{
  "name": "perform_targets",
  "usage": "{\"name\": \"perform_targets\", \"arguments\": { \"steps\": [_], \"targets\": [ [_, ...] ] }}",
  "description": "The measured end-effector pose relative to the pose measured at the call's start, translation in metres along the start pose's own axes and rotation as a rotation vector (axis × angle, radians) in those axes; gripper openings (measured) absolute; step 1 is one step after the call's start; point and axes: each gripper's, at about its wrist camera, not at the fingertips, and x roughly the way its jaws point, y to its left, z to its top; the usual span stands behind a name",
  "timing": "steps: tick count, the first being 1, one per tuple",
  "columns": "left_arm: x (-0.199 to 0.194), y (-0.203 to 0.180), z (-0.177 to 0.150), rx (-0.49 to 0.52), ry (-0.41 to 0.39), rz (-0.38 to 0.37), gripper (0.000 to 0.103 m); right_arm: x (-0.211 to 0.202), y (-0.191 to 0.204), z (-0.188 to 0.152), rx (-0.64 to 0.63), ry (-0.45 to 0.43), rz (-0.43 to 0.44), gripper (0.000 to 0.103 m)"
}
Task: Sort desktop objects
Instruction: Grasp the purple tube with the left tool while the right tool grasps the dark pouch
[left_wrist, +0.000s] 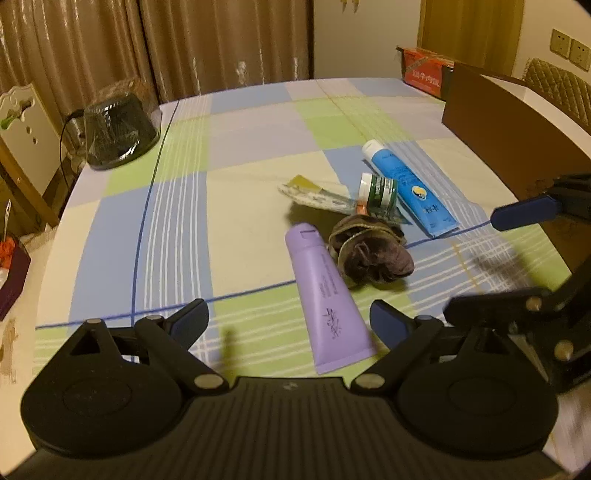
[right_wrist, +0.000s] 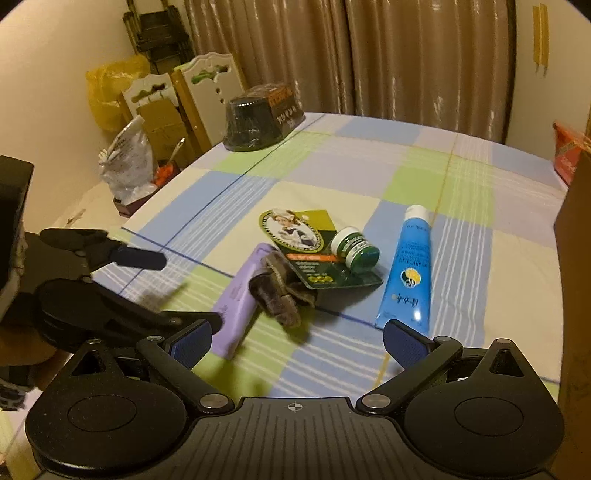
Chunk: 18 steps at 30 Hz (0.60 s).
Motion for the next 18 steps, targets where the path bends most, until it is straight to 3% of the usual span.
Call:
{"name": "perform_targets", "arguments": {
  "steps": [2,8,10,11,18],
  "targets": [
    [0.001,0.003,-0.002,-0.009,0.007,0.001,0.092,0.006,-0.005,0.001,-0.033,-0.001,0.021,0.089],
    [0.001,0.02,-0.002,-0.025,0.013,0.014,0.092,0.024,-0.014,-0.004,-0.076,0.006,0.043,0.089],
    [0.001,0.023,-0.001,-0.026,0.01,0.01,0.092,0.031,-0.01,-0.006,-0.069,0.019,0.055,0.077],
    [0.002,0.023,-0.001,-0.024,0.008,0.009,0.092,0.034,-0.008,-0.007,-0.057,0.025,0.062,0.069],
    [0.003,0.028,-0.003,-0.05,0.002,0.019,0.092,0.051,-0.008,0.001,0.121,-0.029,0.046,0.068]
  ]
}}
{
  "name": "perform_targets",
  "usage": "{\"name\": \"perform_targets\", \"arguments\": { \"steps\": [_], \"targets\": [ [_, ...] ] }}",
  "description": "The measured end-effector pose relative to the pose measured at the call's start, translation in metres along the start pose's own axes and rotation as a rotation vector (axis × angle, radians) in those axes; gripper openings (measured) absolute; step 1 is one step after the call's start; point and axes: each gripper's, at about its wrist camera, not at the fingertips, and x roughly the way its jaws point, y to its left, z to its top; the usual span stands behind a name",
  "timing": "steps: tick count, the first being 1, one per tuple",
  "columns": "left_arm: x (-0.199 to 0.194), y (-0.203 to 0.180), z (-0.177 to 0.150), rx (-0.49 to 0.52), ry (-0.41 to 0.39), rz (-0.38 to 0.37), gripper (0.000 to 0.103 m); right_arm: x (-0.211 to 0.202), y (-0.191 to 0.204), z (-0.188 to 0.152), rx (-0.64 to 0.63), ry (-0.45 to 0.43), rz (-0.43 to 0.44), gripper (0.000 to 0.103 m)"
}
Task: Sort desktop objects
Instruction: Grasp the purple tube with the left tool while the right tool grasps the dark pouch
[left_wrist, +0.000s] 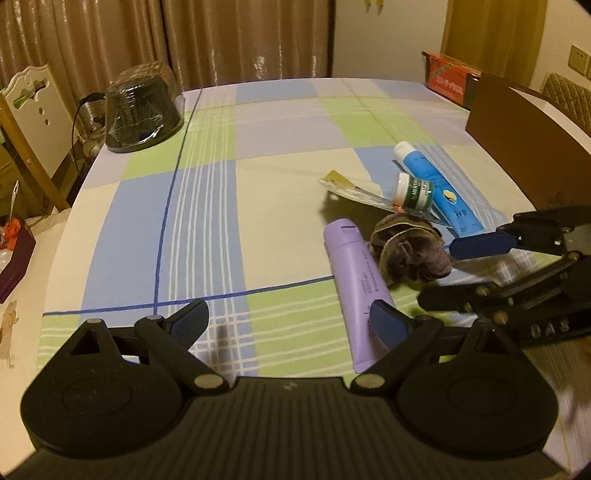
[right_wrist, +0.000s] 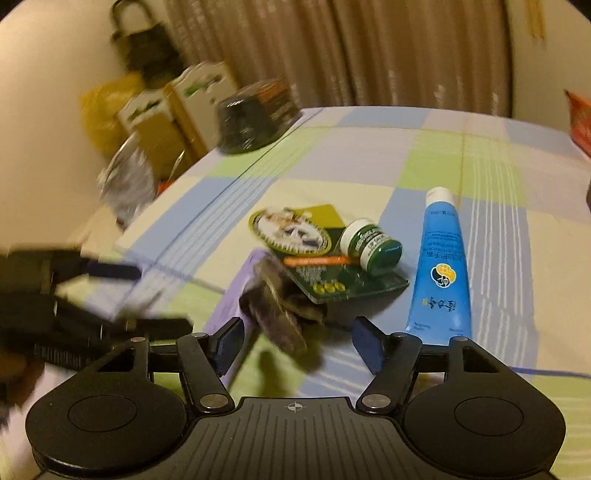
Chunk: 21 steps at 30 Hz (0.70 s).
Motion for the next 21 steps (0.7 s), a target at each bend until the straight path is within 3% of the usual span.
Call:
{"name": "perform_targets", "arguments": {
  "steps": [1,2,4,5,8,16,21],
  "targets": [
    [0.0,0.001,-0.001,-0.002,0.003,0.001,0.092,0.002,0.001,0.002,0.002,-0.003,0.002,0.063],
    [0.001,0.003,-0.001,-0.003,0.006,0.002,0.092,0.004,0.003,0.004,-0.002,-0.004,0.005,0.05],
    [0.0,0.004,-0.002,-0.006,0.009,0.002,0.092,0.006,0.004,0.008,0.005,-0.004,0.0,0.044],
    [0.0,0.005,-0.003,-0.007,0.01,0.001,0.092,0.007,0.004,0.01,0.011,-0.004,-0.004,0.03],
    [-0.003,0.005,-0.003,-0.013,0.003,-0.007,0.092,0.0,0.002,0.012,0.013,0.003,-0.039,0.025],
    [0.003,-0.016,0.01,-0.023,-0.028,-0.087,0.092,-0.046,-0.014,-0.002,0.065,0.007,-0.113,0.025],
    [0.023,-0.034,0.018,0.005,0.007,-0.081,0.069,-0.072,-0.019,-0.01,0.098,-0.024,-0.167,0.025]
  ]
}}
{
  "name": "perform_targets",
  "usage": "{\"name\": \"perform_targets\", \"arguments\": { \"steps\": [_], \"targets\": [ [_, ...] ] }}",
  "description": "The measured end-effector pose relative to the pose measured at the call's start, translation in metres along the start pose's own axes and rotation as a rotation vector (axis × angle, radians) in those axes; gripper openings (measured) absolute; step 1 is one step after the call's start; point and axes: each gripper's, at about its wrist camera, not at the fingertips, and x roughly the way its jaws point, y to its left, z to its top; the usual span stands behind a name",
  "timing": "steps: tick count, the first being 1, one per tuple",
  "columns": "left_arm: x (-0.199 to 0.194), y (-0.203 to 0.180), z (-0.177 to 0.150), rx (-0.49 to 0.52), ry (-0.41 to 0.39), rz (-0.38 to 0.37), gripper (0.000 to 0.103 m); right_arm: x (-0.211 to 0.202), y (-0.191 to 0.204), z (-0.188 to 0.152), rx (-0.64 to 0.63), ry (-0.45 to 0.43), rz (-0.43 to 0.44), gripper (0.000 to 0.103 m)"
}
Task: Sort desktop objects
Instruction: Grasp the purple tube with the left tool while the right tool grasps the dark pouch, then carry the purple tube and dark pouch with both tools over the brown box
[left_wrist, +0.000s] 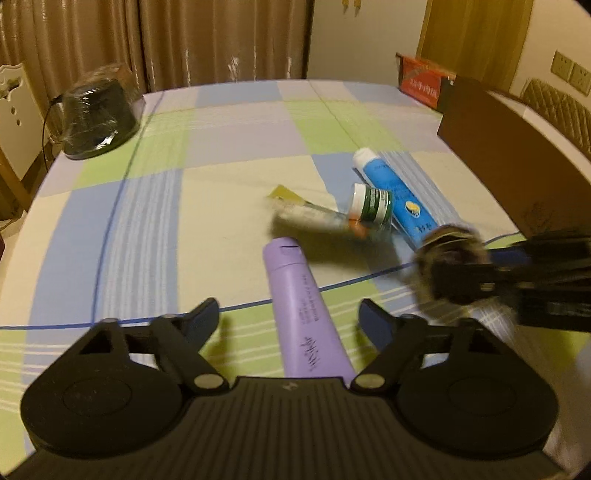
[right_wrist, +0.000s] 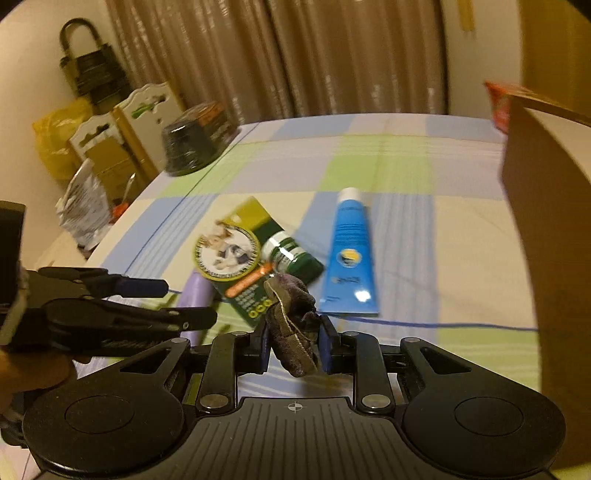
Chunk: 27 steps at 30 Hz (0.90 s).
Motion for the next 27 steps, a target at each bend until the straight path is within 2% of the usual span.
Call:
{"name": "perform_targets", "arguments": {
  "steps": [4,5,7,9,17,22,27],
  "targets": [
    [0.013,-0.004,0.003,0.011,0.024,0.012,0.055,-0.009,-0.005,-0.005,0.025,-0.003,-0.022,0.025],
    [0.014,-0.005,0.003,0.021,0.026,0.013,0.047,-0.011,-0.006,-0.006,0.028,-0.003,-0.024,0.025],
    [0.016,-0.008,0.003,0.04,0.029,0.016,0.042,-0.015,-0.006,-0.008,0.034,-0.003,-0.029,0.025],
    [0.015,-0.009,0.003,0.044,0.031,0.016,0.031,-0.02,-0.006,-0.009,0.035,-0.007,-0.03,0.025],
    [-0.007,-0.009,-0.016,0.032,0.062,0.043,0.03,-0.031,0.0,-0.008,-0.019,-0.021,0.003,0.025],
    [-0.032,-0.013,-0.038,-0.034,0.069,0.095,0.03,-0.041,0.0,-0.012,-0.072,-0.027,0.063,0.025],
    [-0.061,-0.033,-0.059,-0.083,0.058,0.145,0.03,-0.056,0.0,-0.018,-0.128,-0.039,0.134,0.025]
  ]
}}
